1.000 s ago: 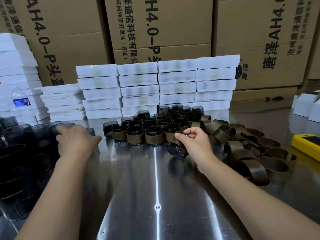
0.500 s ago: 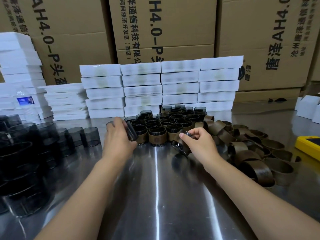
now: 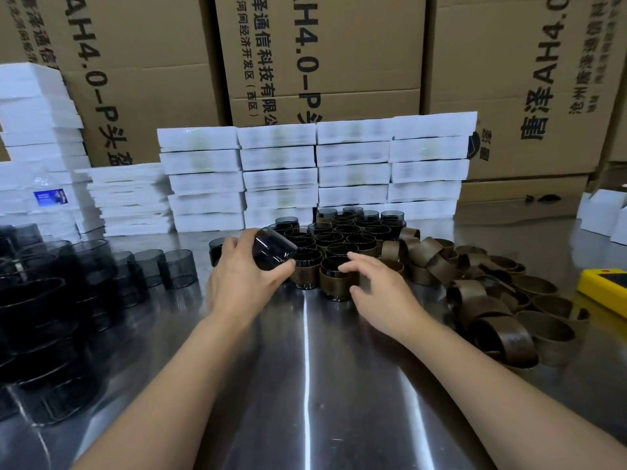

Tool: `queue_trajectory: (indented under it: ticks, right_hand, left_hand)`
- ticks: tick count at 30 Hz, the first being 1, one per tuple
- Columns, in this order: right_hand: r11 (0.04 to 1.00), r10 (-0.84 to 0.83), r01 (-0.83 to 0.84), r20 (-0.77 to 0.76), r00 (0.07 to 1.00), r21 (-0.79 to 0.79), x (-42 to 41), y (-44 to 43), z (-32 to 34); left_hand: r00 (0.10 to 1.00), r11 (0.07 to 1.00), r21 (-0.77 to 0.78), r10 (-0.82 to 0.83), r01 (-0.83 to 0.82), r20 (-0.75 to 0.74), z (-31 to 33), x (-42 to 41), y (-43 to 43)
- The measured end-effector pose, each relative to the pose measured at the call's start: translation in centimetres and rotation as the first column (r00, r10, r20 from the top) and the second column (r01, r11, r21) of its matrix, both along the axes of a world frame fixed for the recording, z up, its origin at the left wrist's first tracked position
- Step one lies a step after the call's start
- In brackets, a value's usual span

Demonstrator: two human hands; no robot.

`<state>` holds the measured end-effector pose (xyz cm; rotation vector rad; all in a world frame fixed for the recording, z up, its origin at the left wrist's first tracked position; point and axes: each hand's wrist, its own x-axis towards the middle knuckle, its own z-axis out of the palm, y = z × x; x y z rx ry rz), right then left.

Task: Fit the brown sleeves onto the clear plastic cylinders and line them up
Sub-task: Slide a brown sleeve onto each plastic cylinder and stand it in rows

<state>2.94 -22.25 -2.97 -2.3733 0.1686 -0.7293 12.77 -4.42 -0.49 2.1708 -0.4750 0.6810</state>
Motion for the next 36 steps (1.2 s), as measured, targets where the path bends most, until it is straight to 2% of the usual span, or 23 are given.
queue_trajectory:
  ticks: [3,5,7,11,13,15,17,19,23,27,30,36]
  right_hand:
    - [0.998,0.001,-0.001,-0.016,1.0,-0.057,-0.1,0.2,0.0]
    - [0.992,-0.111,0.109,0.031,0.993,0.058,-0.1,0.3,0.4]
    - [0.944,-0.26,0.241,0.056,0.964,0.226,-0.1,-0.1,0.9]
    - [0.813,-0.468,0.43,0.001,0.884,0.394,-0.2,-1.1,1.4]
    - [0.74,-0.53,0.469,-0.011,0.848,0.481,-0.1,-1.5,1.4]
    - [0.693,-0.552,0.495,-0.055,0.832,0.523,0.0,-1.9,1.4]
    - [0.678,-0.544,0.512,-0.108,0.832,0.527,0.2,-2.3,1.2]
    - [0.697,-0.522,0.509,-0.129,0.843,0.506,0.4,-2.4,0.9]
    - [0.765,-0.464,0.482,-0.153,0.872,0.427,0.7,-1.9,0.2]
    - [0.782,-0.408,0.394,-0.08,0.909,0.483,0.8,-2.3,0.0]
    - [0.738,-0.408,0.367,-0.059,0.911,0.566,1.0,-2.8,0.0]
    - [0.62,-0.42,0.332,-0.058,0.906,0.711,1.1,-2.9,0.0]
  left_hand:
    - [1.0,1.0,-0.01,-0.011,0.011,0.006,-0.3,0.1,-0.2]
    - [0.999,0.999,-0.042,-0.033,0.033,-0.013,-0.5,0.3,-0.3]
    - [0.992,0.987,-0.12,-0.115,0.108,-0.057,-0.7,0.5,-0.4]
    - [0.919,0.874,-0.391,-0.368,0.29,-0.141,-1.3,0.1,-1.3]
    - [0.859,0.787,-0.511,-0.484,0.345,-0.167,-1.7,-0.3,-1.8]
    - [0.754,0.656,-0.669,-0.62,0.349,-0.215,-1.8,-0.8,-2.1]
    - [0.629,0.533,-0.788,-0.736,0.308,-0.252,-1.8,-0.9,-2.2]
    - [0.516,0.455,-0.845,-0.814,0.28,-0.267,-1.7,-0.9,-2.1]
    - [0.366,0.399,-0.866,-0.887,0.301,-0.282,-1.7,-0.8,-1.8]
    - [0.249,0.385,-0.851,-0.918,0.358,-0.31,-1.8,-1.0,-1.8]
    - [0.216,0.392,-0.828,-0.919,0.401,-0.331,-2.0,-1.1,-2.0]
    - [0.207,0.404,-0.804,-0.915,0.436,-0.347,-2.2,-1.0,-2.1]
